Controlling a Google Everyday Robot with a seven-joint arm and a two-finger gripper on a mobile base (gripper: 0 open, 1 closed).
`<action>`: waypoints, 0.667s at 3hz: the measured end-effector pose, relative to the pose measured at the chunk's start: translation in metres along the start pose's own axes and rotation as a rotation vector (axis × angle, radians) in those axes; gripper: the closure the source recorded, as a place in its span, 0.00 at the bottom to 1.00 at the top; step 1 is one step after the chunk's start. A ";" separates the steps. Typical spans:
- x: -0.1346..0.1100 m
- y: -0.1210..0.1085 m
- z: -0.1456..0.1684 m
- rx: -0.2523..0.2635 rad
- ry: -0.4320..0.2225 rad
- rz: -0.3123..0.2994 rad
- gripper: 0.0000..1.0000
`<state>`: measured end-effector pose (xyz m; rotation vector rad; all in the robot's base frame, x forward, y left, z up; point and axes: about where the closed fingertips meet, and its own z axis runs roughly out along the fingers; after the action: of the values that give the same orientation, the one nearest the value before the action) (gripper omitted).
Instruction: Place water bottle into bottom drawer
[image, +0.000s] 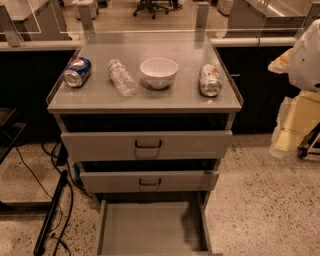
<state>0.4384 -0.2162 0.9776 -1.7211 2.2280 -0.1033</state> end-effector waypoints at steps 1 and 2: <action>0.000 0.000 0.000 0.000 0.000 0.000 0.00; -0.008 -0.008 0.001 0.025 0.016 0.038 0.00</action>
Offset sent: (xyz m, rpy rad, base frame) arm 0.0243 0.0141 0.0020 -0.0257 -0.0161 -0.1200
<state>0.4476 -0.2103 0.9805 -1.6702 2.2594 -0.1362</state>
